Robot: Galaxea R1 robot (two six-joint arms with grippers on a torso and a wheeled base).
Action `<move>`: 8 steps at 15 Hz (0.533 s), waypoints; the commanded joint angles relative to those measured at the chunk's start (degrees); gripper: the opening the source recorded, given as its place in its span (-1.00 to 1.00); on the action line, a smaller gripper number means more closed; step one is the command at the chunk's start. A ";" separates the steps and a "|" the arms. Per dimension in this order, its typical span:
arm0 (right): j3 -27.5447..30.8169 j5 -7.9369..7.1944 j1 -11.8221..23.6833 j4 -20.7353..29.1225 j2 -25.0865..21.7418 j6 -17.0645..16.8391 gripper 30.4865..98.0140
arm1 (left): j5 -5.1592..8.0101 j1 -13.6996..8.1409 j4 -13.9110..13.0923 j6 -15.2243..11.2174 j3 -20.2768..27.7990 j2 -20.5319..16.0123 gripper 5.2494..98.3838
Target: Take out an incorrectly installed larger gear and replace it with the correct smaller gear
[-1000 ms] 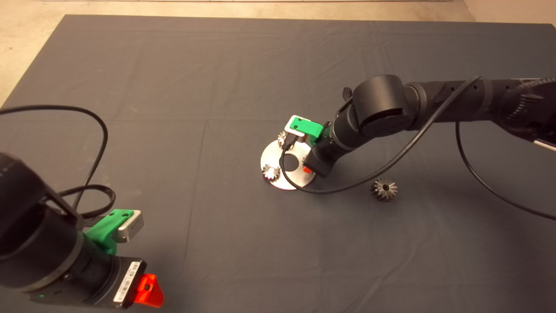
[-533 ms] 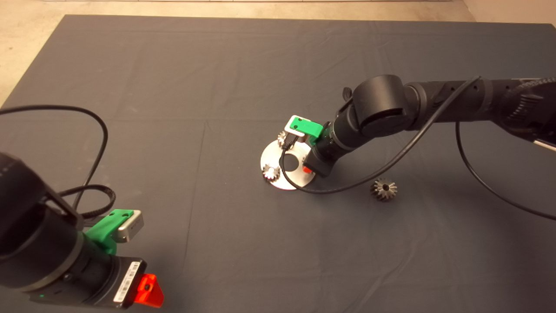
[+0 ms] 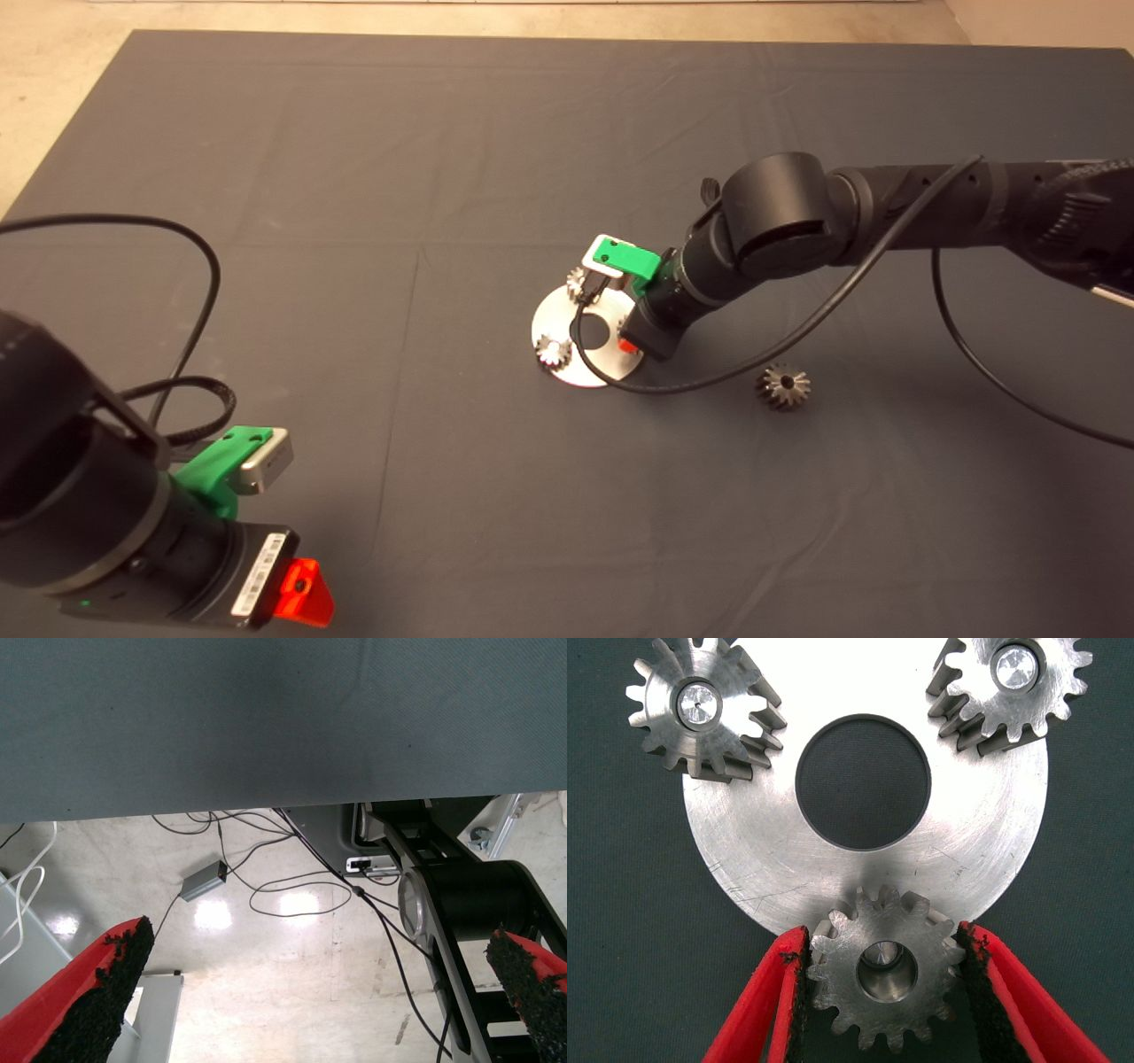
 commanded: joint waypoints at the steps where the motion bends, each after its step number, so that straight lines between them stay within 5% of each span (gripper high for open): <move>1: 0.63 -0.58 1.13 -1.16 -0.63 0.01 -0.74 | 7.61 -0.30 0.13 -0.11 0.82 -0.25 0.98; 8: 0.68 -0.58 0.95 -1.16 -0.50 -0.08 -0.74 | 7.61 -0.30 0.13 -0.11 0.82 -0.25 0.98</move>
